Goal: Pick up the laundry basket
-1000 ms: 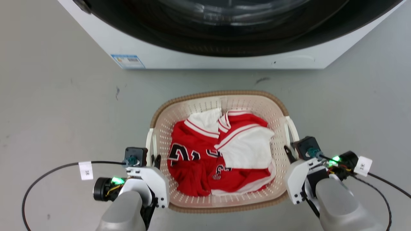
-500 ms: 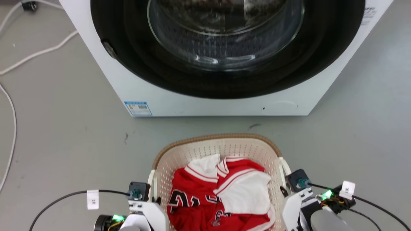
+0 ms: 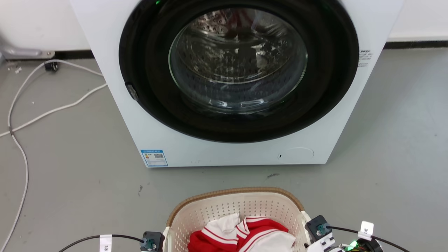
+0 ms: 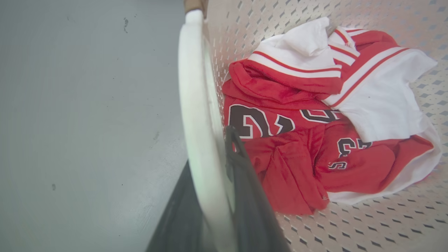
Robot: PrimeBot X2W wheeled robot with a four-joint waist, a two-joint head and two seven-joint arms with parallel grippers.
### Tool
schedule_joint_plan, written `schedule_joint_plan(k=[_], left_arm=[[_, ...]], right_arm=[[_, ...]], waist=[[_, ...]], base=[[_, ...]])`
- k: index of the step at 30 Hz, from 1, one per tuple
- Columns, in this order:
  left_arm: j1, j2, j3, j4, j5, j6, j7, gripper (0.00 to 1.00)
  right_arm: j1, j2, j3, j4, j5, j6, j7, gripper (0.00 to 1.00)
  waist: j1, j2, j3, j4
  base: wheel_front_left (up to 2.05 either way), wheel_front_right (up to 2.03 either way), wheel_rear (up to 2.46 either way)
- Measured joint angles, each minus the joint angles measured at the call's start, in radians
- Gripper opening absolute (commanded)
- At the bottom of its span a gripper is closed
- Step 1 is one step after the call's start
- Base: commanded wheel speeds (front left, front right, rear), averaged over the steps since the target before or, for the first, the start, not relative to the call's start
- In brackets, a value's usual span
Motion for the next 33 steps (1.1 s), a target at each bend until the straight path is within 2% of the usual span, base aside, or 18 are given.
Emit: schedule_joint_plan(k=[13,33], left_arm=[[0.048,0.002,-0.018,0.003,-0.03,-0.003,0.028,0.0],[0.049,0.009,-0.038,0.004,-0.048,0.003,0.029,0.0]], right_arm=[[0.035,0.0,0.074,0.011,0.073,-0.001,0.051,0.0],[0.036,0.0,0.135,0.023,0.137,-0.001,0.056,0.0]], waist=[[0.0,0.0,-0.072,-0.013],[0.0002,0.0,-0.076,-0.017]], base=[[0.0,0.0,0.0],[0.0,0.0,0.0]])
